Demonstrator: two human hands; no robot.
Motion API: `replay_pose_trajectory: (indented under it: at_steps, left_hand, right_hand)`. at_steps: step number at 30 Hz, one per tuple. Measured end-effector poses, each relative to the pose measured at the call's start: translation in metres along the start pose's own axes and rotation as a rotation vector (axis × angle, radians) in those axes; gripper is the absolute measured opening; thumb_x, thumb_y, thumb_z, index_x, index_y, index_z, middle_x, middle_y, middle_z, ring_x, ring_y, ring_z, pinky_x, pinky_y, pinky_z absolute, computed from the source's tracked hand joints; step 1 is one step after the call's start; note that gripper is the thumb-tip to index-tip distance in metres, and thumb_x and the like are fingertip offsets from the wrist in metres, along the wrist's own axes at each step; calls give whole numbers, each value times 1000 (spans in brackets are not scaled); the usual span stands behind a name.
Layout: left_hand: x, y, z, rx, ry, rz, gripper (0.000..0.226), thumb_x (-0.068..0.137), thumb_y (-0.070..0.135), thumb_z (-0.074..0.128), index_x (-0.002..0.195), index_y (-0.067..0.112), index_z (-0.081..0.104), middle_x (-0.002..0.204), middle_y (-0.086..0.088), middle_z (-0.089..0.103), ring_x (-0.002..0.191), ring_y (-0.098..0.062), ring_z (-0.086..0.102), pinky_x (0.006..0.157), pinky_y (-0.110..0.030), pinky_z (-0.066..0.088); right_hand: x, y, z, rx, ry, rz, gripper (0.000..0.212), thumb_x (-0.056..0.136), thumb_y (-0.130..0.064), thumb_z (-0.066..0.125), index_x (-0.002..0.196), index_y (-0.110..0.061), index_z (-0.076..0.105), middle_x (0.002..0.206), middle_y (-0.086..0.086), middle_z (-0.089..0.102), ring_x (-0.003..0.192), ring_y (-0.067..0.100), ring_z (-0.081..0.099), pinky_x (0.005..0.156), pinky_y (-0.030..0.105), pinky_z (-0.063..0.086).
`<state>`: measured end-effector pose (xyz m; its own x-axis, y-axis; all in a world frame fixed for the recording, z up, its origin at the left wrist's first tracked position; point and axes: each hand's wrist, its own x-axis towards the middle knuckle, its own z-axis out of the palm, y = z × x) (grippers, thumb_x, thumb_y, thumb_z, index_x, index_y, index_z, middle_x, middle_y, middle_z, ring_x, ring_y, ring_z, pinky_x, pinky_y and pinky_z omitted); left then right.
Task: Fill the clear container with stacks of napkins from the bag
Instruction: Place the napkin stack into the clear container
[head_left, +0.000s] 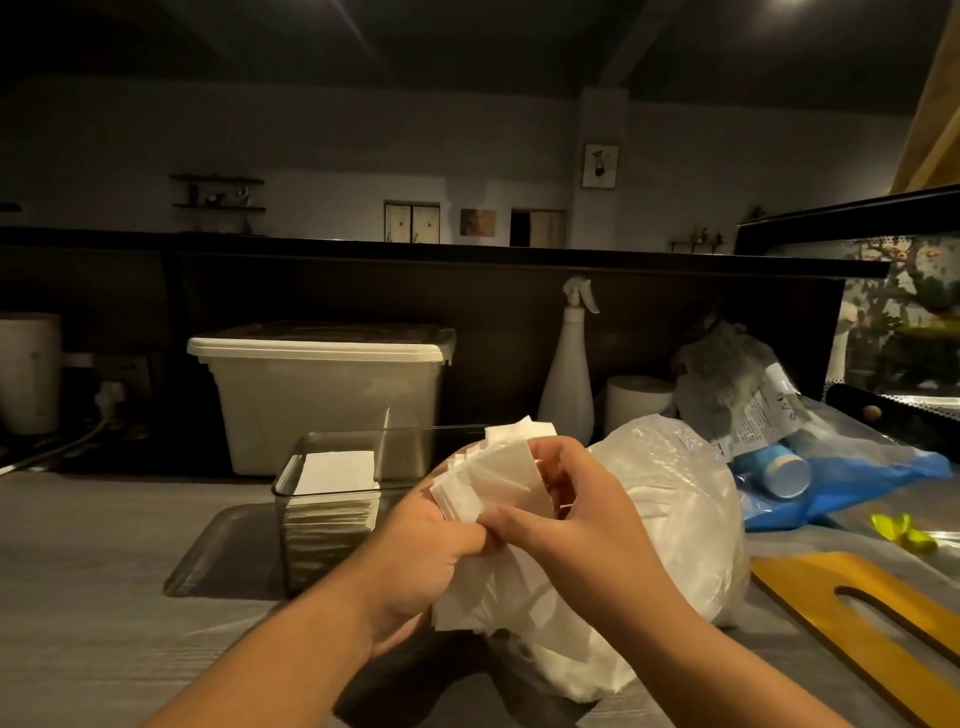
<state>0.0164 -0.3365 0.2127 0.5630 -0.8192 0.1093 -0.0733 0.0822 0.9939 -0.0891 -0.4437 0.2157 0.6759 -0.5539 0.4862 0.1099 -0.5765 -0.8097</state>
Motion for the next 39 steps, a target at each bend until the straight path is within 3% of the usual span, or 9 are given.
replay_pose_trajectory:
  at_steps: [4, 8, 13, 17, 22, 27, 33, 36, 39]
  left_hand:
    - [-1, 2, -2, -96, -33, -6, 46, 87, -15, 53, 119, 17, 64, 95, -10, 75, 91, -27, 71, 77, -40, 60]
    - [-5, 9, -6, -235, -113, 18, 43, 75, -13, 42, 99, 15, 65, 69, -5, 68, 71, -21, 67, 62, -34, 54]
    - [-4, 7, -13, -390, -95, -49, 52, 63, 12, 51, 114, 13, 63, 93, -19, 67, 86, -36, 60, 70, -44, 55]
    - [-5, 12, -8, -323, -14, -40, 43, 76, 30, 61, 116, 16, 68, 94, -17, 74, 75, -29, 72, 67, -45, 59]
    - [-3, 11, -5, -247, 142, -26, 26, 94, 25, 60, 118, 17, 68, 98, -14, 75, 83, -31, 74, 62, -42, 60]
    - [0, 15, -8, -212, 268, -5, 21, 93, 15, 63, 114, 16, 65, 83, -6, 77, 71, -23, 73, 56, -36, 57]
    - [0, 19, -14, -167, 211, 0, 16, 92, 5, 61, 106, 12, 66, 73, 0, 76, 61, -16, 72, 49, -27, 55]
    - [1, 18, -14, -89, 189, 51, 27, 92, 1, 61, 102, 26, 65, 71, 7, 75, 64, -11, 70, 51, -22, 53]
    - [2, 18, -15, 35, 139, 128, 42, 94, -2, 56, 95, 39, 60, 83, 6, 71, 74, -11, 66, 55, -20, 51]
  right_hand:
    - [-1, 3, 1, 15, 4, -29, 22, 81, -23, 77, 95, -34, 65, 95, -15, 67, 89, 3, 64, 75, 22, 58]
    - [0, 2, 0, 111, -43, 12, 21, 79, -36, 70, 99, -35, 63, 96, -18, 69, 89, 3, 66, 68, 19, 56]
    - [1, 3, -3, 165, -117, -6, 39, 65, -32, 57, 102, -28, 70, 93, -9, 70, 88, 9, 66, 67, 20, 52]
    - [3, 3, -5, 182, -176, -1, 47, 61, -30, 57, 105, -31, 73, 99, -11, 72, 93, 11, 67, 71, 24, 55]
    - [3, 5, -7, 131, -202, -60, 38, 63, -36, 59, 99, -33, 71, 102, -14, 71, 95, 11, 67, 78, 30, 61]
    - [12, 10, -19, 128, 18, -94, 14, 67, -26, 60, 78, -17, 58, 76, -2, 62, 70, 12, 60, 59, 21, 51]
    - [13, 11, -19, 93, 48, -143, 8, 92, -18, 68, 97, -24, 68, 90, -11, 70, 85, 10, 68, 71, 28, 61]
    - [11, 10, -19, 106, 60, -174, 13, 92, -18, 67, 98, -29, 67, 93, -16, 69, 90, 5, 67, 69, 24, 59]
    - [13, 11, -25, -118, 4, -258, 11, 90, -23, 69, 94, -32, 66, 99, -24, 61, 99, 3, 58, 80, 28, 57]
